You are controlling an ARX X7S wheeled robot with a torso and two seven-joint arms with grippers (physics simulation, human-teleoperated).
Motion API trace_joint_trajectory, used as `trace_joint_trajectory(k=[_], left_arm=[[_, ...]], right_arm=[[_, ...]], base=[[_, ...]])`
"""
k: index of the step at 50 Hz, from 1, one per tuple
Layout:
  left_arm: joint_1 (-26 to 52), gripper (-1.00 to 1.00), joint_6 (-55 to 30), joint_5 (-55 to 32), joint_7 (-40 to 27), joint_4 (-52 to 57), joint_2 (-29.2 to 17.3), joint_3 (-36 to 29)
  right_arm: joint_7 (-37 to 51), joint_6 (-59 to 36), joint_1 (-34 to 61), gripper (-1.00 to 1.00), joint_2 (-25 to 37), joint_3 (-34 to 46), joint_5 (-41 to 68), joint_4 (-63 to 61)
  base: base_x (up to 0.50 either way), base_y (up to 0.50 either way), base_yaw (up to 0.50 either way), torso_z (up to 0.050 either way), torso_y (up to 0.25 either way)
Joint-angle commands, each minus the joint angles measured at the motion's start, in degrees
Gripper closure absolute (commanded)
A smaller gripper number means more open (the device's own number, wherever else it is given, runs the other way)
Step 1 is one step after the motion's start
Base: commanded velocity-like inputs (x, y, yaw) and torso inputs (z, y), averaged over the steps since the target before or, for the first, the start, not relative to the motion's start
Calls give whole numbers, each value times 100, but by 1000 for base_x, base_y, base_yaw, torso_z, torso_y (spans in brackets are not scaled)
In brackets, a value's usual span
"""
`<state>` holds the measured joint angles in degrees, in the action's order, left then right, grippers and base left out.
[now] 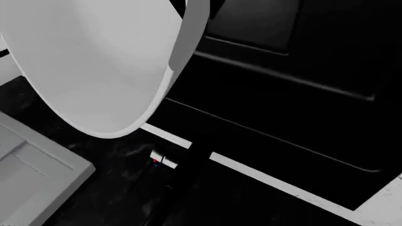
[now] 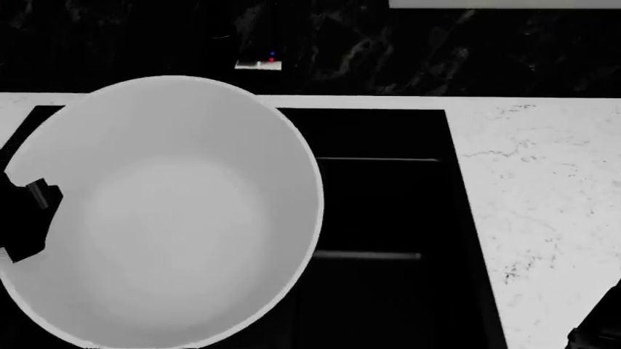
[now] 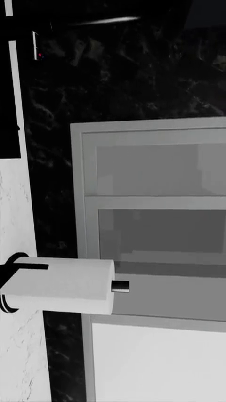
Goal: Move the fresh-baked cupcake off the tray onto the counter, and place the bowl used for mixing into the sink.
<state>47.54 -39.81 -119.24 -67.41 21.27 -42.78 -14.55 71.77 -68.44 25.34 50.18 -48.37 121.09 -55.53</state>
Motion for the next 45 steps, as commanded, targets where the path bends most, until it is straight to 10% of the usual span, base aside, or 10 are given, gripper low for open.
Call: trace_joint_trajectory(k=[1, 45], left_arm=[[-219, 100, 119, -17, -132, 47, -8, 8], [386, 100, -606, 875, 642, -3306, 800, -1551]], right_arm=[[-18, -18, -20, -100, -36, 9, -37, 2], [-124, -100, -44, -100, -198, 151, -175, -34]], base=[[0, 0, 0, 0, 0], [0, 0, 0, 0, 0]])
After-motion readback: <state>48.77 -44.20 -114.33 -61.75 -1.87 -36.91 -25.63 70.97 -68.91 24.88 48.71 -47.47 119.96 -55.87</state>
